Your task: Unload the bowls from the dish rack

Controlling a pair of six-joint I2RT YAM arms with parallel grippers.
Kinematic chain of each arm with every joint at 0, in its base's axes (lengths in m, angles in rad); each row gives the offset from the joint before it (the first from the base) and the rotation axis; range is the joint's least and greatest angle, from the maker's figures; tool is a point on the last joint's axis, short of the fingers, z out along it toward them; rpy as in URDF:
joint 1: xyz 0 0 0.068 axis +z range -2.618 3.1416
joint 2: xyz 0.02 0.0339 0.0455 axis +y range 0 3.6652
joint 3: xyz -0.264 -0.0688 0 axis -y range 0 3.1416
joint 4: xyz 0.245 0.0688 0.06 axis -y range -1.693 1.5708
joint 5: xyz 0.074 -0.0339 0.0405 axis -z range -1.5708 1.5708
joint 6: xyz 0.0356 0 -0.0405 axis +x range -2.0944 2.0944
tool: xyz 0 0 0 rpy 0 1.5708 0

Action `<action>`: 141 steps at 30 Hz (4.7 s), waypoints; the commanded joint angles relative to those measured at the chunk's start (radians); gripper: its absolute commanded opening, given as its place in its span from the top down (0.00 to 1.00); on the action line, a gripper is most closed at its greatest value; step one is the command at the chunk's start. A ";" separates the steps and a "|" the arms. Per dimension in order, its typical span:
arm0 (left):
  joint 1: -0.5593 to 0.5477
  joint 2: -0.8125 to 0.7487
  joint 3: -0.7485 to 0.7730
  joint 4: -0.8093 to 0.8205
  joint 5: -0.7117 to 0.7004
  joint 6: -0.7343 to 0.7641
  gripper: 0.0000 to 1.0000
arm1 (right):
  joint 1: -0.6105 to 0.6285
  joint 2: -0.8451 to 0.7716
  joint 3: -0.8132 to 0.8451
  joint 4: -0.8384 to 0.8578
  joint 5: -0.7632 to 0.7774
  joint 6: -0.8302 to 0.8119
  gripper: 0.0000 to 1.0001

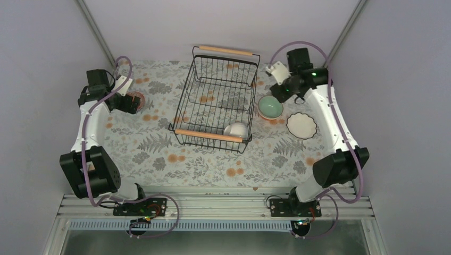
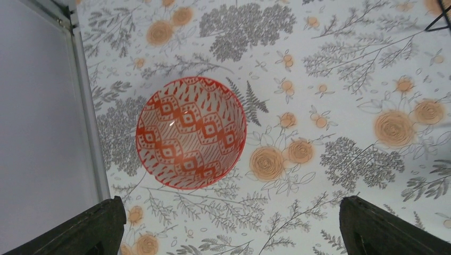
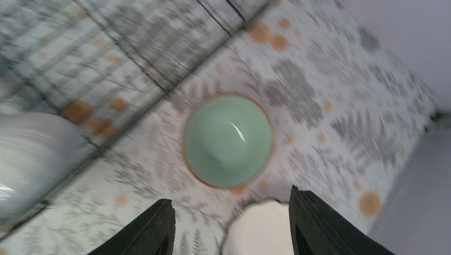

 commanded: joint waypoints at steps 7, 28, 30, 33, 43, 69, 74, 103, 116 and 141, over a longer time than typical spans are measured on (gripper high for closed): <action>-0.052 0.011 0.028 -0.026 -0.009 -0.042 0.00 | 0.310 0.202 0.228 -0.166 -0.020 0.002 0.48; -0.069 0.243 0.008 0.084 -0.183 0.041 0.00 | 0.397 0.271 0.312 -0.160 -0.068 0.013 0.51; -0.070 0.277 0.019 0.105 -0.170 0.051 0.00 | 0.396 0.262 0.307 -0.159 -0.070 0.011 0.51; -0.071 0.326 0.054 0.112 -0.138 0.053 0.01 | 0.396 0.247 0.301 -0.158 -0.068 0.012 0.51; -0.074 0.420 0.120 0.147 -0.126 0.061 0.29 | 0.396 0.183 0.236 -0.137 -0.056 0.013 0.51; -0.121 0.332 0.107 0.118 -0.172 0.010 0.98 | 0.346 0.007 0.097 0.014 0.082 0.043 0.56; -0.206 0.168 0.175 0.049 -0.243 -0.009 0.98 | 0.270 -0.103 0.072 0.146 0.173 0.075 0.55; -0.846 0.250 0.839 -0.210 0.027 -0.090 0.98 | -0.005 -0.227 -0.200 0.324 -0.145 0.237 0.54; -1.114 0.325 0.576 0.008 -0.536 0.074 0.98 | -0.103 0.250 0.523 -0.007 -0.374 0.171 0.55; -1.257 0.360 0.229 0.538 -0.843 0.774 0.98 | -0.022 0.234 0.334 0.006 -0.386 -0.197 0.59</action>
